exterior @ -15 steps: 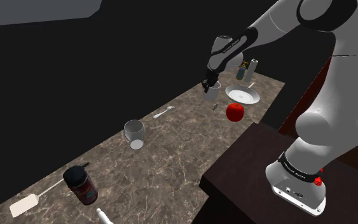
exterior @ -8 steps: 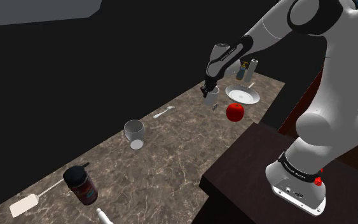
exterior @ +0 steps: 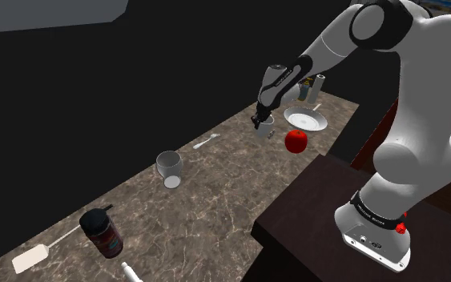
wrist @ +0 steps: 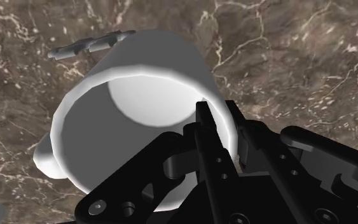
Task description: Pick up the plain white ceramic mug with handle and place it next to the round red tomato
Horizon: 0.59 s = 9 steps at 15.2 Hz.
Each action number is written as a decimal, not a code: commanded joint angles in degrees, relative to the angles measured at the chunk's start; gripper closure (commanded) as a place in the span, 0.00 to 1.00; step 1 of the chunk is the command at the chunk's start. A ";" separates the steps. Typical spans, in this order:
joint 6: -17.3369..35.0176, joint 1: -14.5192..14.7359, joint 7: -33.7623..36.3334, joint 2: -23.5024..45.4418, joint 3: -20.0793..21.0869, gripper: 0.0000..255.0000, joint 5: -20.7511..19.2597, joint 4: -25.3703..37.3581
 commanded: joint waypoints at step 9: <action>2.46 0.75 0.59 3.33 -1.04 1.00 -0.84 0.96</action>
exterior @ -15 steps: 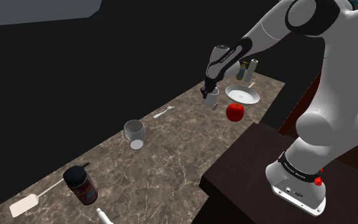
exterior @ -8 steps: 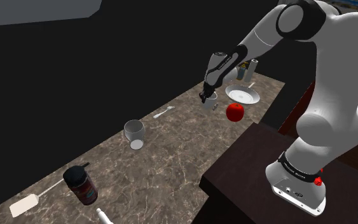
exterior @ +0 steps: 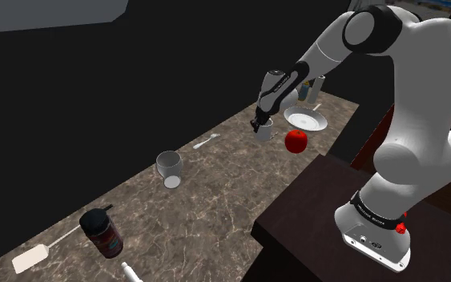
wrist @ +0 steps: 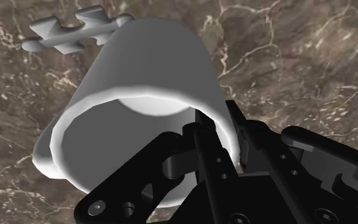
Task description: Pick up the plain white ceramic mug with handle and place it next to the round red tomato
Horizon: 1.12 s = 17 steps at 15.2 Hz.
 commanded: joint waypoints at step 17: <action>-4.26 -1.76 -1.31 -7.25 2.11 0.00 1.75 -3.01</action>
